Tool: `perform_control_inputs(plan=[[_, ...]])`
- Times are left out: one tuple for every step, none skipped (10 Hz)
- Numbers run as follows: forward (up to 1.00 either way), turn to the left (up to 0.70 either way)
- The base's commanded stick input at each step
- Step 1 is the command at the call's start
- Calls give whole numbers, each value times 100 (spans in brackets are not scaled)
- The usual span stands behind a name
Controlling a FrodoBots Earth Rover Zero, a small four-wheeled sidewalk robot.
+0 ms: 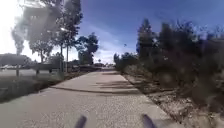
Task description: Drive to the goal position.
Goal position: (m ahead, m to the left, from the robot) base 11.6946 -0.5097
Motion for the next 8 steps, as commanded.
perform_control_inputs(plan=[[100, 0], [100, 0], [100, 0], [100, 0], [100, 0], [100, 0], [100, 0], [100, 0]])
